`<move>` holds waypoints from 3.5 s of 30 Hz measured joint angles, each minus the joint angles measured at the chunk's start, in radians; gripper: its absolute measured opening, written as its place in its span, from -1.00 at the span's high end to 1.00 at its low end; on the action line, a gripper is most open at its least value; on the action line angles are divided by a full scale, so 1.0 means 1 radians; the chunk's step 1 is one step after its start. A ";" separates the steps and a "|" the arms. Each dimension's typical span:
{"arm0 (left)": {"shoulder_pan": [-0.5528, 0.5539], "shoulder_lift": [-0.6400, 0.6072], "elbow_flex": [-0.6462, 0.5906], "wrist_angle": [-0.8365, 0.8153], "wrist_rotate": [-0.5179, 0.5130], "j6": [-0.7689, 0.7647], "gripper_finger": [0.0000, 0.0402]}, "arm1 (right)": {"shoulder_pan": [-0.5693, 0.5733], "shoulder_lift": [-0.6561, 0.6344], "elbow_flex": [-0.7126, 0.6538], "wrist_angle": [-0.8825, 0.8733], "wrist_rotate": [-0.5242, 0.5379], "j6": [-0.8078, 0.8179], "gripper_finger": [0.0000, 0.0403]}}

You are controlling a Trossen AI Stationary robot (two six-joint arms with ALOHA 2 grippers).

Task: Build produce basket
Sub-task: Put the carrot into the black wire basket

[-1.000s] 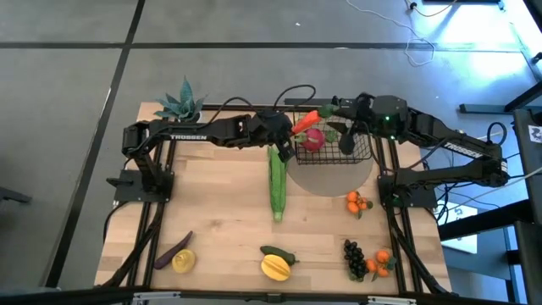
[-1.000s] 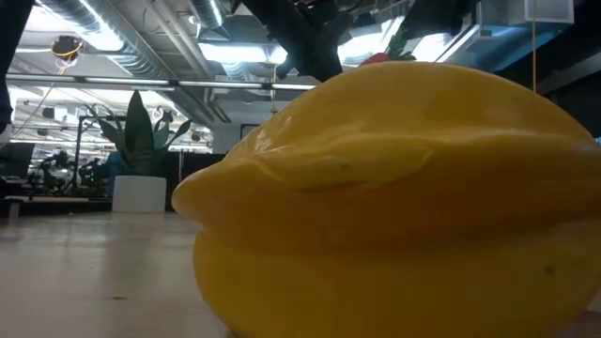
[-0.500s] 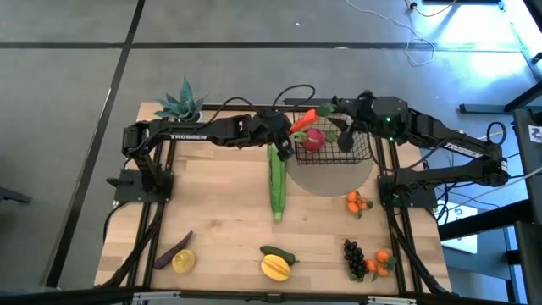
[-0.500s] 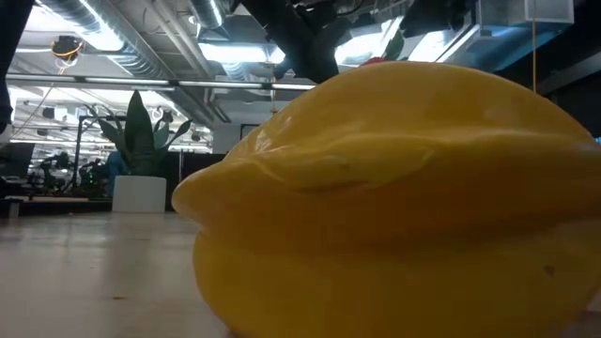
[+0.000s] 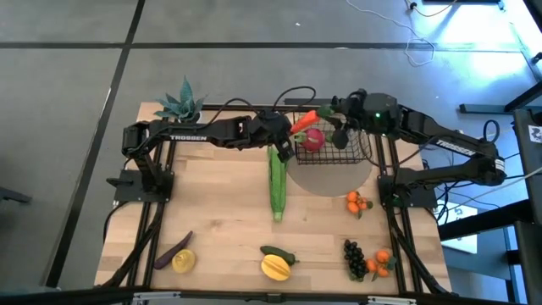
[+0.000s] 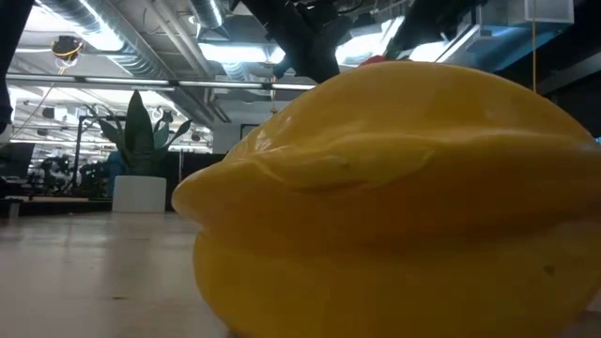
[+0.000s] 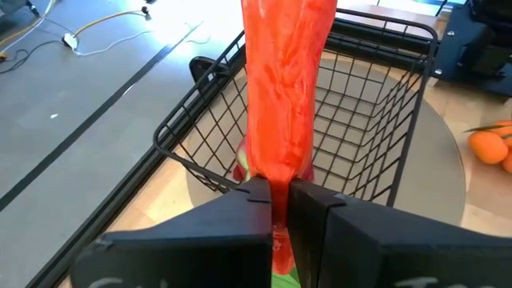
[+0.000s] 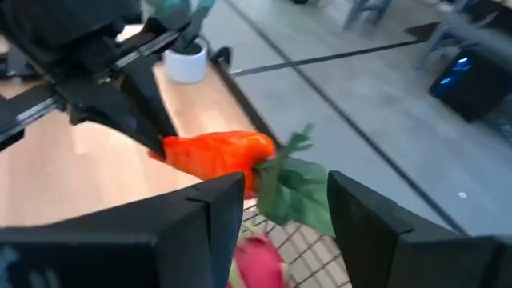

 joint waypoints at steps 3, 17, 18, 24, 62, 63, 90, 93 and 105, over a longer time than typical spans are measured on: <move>-0.001 0.000 0.000 0.000 0.000 0.000 1.00 | 0.000 0.024 0.000 0.014 0.006 -0.034 0.23; 0.000 -0.001 0.000 0.000 0.002 -0.005 1.00 | 0.000 0.039 0.000 0.054 0.004 -0.096 0.99; 0.000 -0.001 0.000 0.000 0.008 -0.006 0.99 | 0.000 0.039 0.000 0.054 0.004 -0.096 0.99; 0.001 -0.001 0.000 0.000 0.020 -0.026 0.88 | 0.000 0.039 0.000 0.053 0.004 -0.092 1.00; -0.029 -0.052 0.002 -0.074 -0.001 -0.087 0.45 | -0.118 -0.005 -0.025 -0.288 0.198 -0.009 1.00; -0.029 -0.056 0.000 -0.082 -0.001 -0.088 0.45 | -0.128 -0.005 -0.038 -0.287 0.197 -0.007 1.00; -0.041 -0.095 0.001 -0.132 -0.001 -0.088 0.45 | -0.338 -0.005 -0.348 -0.134 0.169 0.054 1.00; -0.041 -0.095 0.001 -0.132 -0.002 -0.087 0.45 | -0.352 -0.005 -0.348 -0.126 0.202 0.074 1.00; -0.041 -0.095 0.001 -0.132 -0.002 -0.088 0.45 | -0.405 -0.005 -0.348 -0.098 0.229 0.070 1.00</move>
